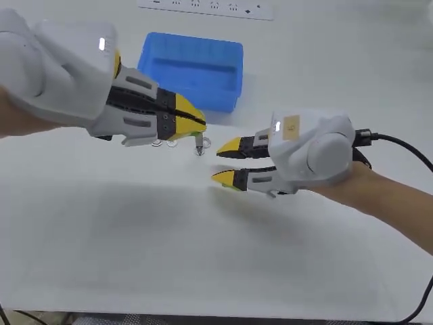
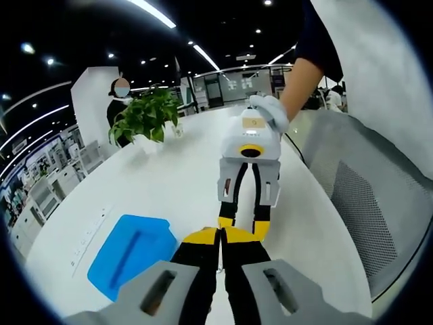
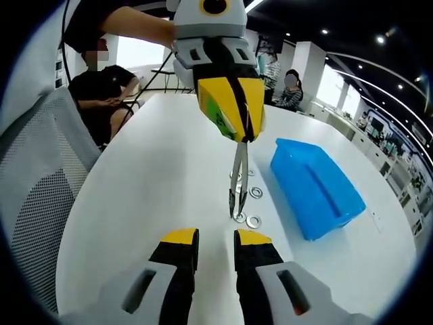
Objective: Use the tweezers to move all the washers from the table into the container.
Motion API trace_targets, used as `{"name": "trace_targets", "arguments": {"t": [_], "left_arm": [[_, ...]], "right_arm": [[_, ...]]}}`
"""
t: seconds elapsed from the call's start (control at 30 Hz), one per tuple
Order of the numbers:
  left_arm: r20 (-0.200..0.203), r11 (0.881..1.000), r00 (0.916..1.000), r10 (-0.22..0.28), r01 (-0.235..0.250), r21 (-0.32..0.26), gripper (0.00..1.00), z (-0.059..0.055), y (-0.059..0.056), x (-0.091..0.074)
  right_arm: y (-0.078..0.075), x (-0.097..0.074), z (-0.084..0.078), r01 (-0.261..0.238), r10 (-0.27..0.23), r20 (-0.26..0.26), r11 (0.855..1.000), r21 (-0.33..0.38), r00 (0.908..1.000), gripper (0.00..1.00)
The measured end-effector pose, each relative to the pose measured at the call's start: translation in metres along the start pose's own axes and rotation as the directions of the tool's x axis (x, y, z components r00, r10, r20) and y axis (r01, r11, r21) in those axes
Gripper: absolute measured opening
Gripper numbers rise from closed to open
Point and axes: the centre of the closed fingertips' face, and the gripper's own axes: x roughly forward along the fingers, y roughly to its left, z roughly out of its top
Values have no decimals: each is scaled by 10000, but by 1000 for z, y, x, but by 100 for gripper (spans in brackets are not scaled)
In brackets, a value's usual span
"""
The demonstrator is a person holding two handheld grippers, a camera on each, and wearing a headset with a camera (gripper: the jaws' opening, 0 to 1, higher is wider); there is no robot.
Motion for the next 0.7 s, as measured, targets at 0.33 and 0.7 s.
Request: {"name": "trace_targets", "arguments": {"t": [0.33,0.7], "left_arm": [[69,9995,10000,-53,55,-305,4,1,4,1],[-189,9948,9985,-521,503,-884,4,2,4,1]], "right_arm": [[1,1,1,-49,49,18,10000,21,10000,22],[-20,11,16,60,-61,137,9999,133,9999,22]]}}
